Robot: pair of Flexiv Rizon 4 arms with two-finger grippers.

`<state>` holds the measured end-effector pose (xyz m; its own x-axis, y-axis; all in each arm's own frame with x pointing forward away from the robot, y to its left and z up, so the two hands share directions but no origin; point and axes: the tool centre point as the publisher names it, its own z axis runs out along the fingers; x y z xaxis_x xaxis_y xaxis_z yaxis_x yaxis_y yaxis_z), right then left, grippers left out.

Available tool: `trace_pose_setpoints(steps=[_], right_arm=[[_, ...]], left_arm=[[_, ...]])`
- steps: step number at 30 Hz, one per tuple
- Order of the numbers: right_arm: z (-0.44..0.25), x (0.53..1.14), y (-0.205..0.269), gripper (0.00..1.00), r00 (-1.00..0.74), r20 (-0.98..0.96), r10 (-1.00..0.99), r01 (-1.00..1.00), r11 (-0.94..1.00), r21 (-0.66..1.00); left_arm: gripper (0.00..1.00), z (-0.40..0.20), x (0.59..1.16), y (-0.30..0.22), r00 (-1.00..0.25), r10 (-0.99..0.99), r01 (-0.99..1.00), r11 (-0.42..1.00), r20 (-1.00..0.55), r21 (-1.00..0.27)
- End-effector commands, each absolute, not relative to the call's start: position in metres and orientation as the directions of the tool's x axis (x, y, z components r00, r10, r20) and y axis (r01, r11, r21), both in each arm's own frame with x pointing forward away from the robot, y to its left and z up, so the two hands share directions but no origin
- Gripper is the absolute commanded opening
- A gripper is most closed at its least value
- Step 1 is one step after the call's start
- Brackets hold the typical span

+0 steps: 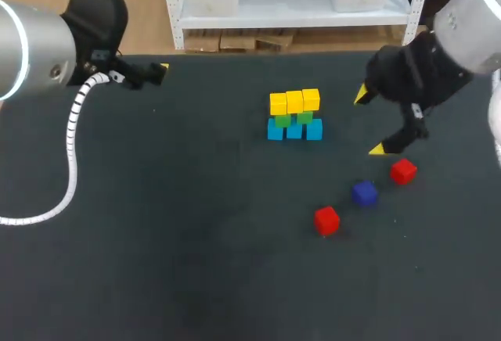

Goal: Place the blue cubes, place green cubes on the blue cubes, place the yellow cubes on the green cubes, then place the red cubes on the yellow cubes, and place purple cube on the red cubes.

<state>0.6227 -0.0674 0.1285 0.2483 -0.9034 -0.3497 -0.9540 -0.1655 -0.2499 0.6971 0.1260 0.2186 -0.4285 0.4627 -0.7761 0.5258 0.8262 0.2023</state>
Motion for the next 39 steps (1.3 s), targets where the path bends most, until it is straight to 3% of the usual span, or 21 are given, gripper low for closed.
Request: trace_pose_setpoints(steps=[1, 11, 39], right_arm=[[0.120, 0.618, -0.049, 1.00, 0.361, -0.317, -0.877, -0.930, -0.310, -0.199], [0.076, 0.591, -0.026, 1.00, 0.410, -0.262, -0.873, -0.911, -0.402, -0.089], [0.018, 0.561, -0.022, 1.00, 0.365, -0.227, -0.903, -0.920, -0.388, 0.064]], left_arm=[[1.00, 0.219, 0.698, 0.127, -0.427, 0.463, 0.530, 0.824, -0.777, 0.200], [1.00, 0.219, 0.698, 0.127, -0.427, 0.463, 0.530, 0.824, -0.777, 0.200], [1.00, 0.219, 0.698, 0.127, -0.427, 0.463, 0.530, 0.824, -0.777, 0.200]])
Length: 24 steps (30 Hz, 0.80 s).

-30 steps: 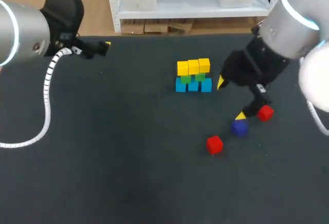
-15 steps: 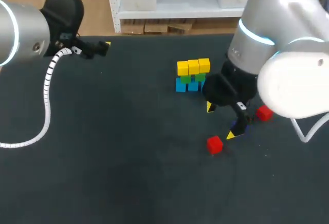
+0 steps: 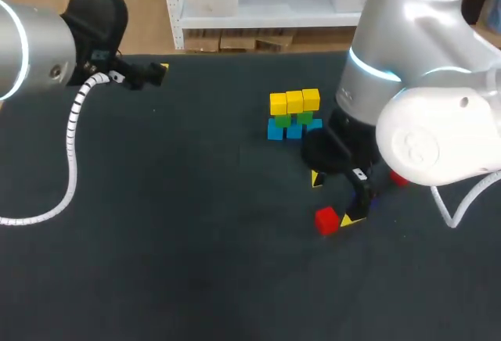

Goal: Place the blue cubes, place green cubes on the blue cubes, place the yellow cubes on the green cubes, then place the red cubes on the yellow cubes, and place purple cube on the red cubes.

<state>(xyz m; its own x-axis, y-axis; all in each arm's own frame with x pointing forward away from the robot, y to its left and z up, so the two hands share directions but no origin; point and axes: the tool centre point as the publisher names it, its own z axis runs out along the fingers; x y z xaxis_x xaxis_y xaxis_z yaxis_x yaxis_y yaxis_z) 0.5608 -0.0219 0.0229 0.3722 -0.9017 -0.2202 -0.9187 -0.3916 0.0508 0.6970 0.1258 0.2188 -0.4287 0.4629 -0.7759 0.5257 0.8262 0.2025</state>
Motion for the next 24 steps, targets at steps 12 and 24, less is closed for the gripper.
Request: trace_pose_setpoints(steps=[12, 24], right_arm=[[0.002, 0.546, -0.015, 1.00, 0.362, -0.237, -0.902, -0.914, -0.393, 0.099], [0.000, 0.555, -0.018, 0.00, 0.328, -0.226, -0.917, -0.930, -0.355, 0.091]], left_arm=[[1.00, 0.219, 0.698, 0.127, -0.427, 0.463, 0.530, 0.824, -0.777, 0.200], [1.00, 0.219, 0.698, 0.127, -0.427, 0.463, 0.530, 0.824, -0.777, 0.200]])
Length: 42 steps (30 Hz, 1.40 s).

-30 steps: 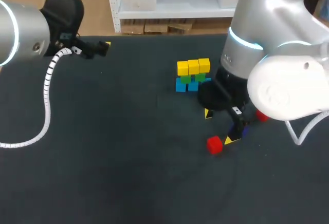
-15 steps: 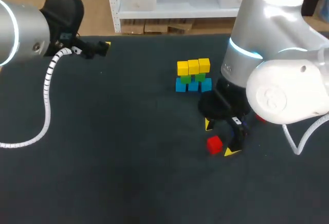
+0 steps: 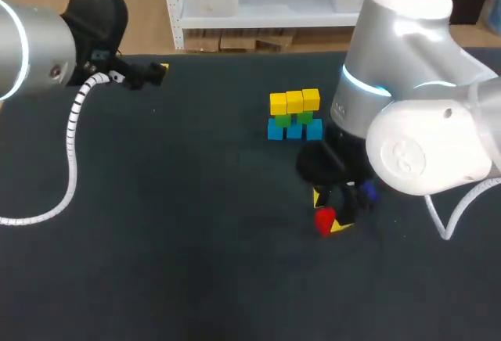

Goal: Place the blue cubes, place green cubes on the blue cubes, place the yellow cubes on the green cubes, then place the red cubes on the yellow cubes, and place purple cube on the red cubes.

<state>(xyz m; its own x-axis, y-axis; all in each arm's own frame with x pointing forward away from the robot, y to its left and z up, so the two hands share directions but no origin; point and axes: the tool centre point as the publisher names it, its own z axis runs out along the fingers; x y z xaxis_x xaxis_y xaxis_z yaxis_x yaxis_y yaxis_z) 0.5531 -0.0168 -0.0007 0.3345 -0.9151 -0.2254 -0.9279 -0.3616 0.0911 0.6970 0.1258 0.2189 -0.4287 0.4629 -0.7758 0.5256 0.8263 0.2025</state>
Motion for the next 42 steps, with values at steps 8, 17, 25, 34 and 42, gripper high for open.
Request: trace_pose_setpoints(steps=[8, 17, 25, 34, 42], right_arm=[[0.020, 0.564, -0.024, 0.00, 0.301, -0.276, -0.913, -0.931, -0.344, 0.122], [0.086, 0.602, -0.029, 0.00, 0.233, -0.391, -0.890, -0.946, -0.300, 0.119], [0.128, 0.654, -0.022, 0.00, 0.169, -0.402, -0.900, -0.979, -0.199, 0.035], [0.157, 0.697, 0.006, 0.00, 0.128, -0.402, -0.907, -0.991, -0.128, -0.025], [0.151, 0.722, 0.024, 0.00, -0.028, -0.358, -0.933, -0.999, 0.040, -0.026]], left_arm=[[1.00, 0.219, 0.698, 0.127, -0.427, 0.463, 0.530, 0.824, -0.777, 0.200], [1.00, 0.219, 0.698, 0.127, -0.427, 0.463, 0.530, 0.824, -0.777, 0.200], [1.00, 0.219, 0.698, 0.127, -0.427, 0.463, 0.530, 0.824, -0.777, 0.200], [1.00, 0.219, 0.698, 0.127, -0.427, 0.463, 0.530, 0.824, -0.777, 0.200], [1.00, 0.219, 0.698, 0.127, -0.427, 0.463, 0.530, 0.824, -0.777, 0.200]])
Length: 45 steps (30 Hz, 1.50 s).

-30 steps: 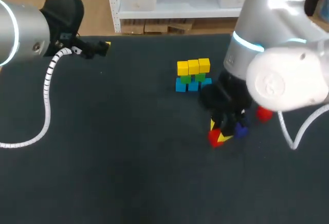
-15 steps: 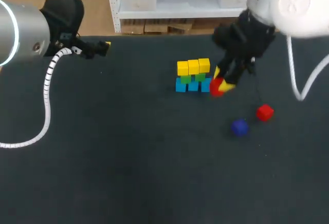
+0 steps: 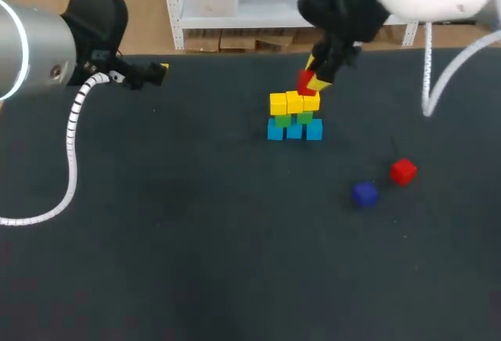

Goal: Place the blue cubes, place green cubes on the blue cubes, place the yellow cubes on the green cubes, then place the red cubes on the yellow cubes, and place purple cube on the red cubes.

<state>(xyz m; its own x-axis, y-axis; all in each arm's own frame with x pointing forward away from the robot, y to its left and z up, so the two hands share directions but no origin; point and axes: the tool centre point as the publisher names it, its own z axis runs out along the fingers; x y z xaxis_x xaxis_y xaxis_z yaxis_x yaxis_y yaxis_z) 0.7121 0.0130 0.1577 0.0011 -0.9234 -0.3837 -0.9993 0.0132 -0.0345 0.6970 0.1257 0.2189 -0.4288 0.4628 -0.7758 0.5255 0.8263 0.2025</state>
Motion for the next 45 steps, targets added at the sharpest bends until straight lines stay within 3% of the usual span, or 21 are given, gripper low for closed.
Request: trace_pose_setpoints(steps=[1, 45], right_arm=[[0.148, 0.722, 0.025, 0.00, -0.038, -0.348, -0.937, -0.998, 0.051, -0.028], [0.097, 0.772, 0.033, 0.00, -0.096, -0.226, -0.969, -0.994, 0.103, -0.021]], left_arm=[[1.00, 0.219, 0.698, 0.127, -0.427, 0.463, 0.530, 0.824, -0.777, 0.200], [1.00, 0.219, 0.698, 0.127, -0.427, 0.463, 0.530, 0.824, -0.777, 0.200]])
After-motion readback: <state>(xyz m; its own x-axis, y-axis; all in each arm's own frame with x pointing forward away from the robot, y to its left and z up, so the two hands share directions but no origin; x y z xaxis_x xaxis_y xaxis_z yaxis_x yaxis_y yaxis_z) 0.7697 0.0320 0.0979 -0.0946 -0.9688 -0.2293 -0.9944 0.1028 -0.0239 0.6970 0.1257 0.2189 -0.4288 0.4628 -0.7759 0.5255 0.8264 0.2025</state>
